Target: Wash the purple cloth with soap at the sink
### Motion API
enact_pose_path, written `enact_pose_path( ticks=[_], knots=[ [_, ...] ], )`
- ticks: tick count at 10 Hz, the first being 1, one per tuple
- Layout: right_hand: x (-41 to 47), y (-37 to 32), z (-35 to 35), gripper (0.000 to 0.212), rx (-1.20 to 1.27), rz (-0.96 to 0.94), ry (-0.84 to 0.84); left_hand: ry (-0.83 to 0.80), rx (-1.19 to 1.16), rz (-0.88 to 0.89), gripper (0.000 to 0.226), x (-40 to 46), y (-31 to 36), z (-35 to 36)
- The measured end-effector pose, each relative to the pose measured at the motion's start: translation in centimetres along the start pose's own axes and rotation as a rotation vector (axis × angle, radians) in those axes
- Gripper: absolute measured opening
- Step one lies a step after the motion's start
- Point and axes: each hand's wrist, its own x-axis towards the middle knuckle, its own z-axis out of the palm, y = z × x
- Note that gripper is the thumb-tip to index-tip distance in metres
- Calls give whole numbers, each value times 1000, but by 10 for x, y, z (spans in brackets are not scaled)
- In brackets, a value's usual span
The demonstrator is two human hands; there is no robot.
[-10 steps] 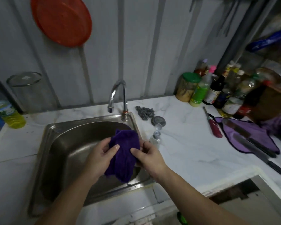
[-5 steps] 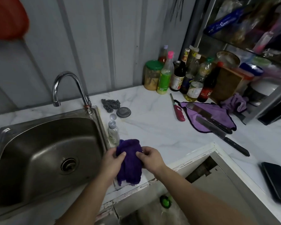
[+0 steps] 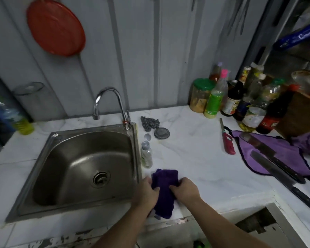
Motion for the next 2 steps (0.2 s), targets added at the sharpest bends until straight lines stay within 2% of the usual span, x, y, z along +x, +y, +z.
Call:
enact_pose_path(
  ticks=[1,2],
  knots=[
    [-15,-26,-13,24,-217,-145,114,38,52,-7,16,-2,-6,-24],
    [-33,-77,-29,16,-321,-404,111,145,177,-11,18,4,-9,-64]
  ],
)
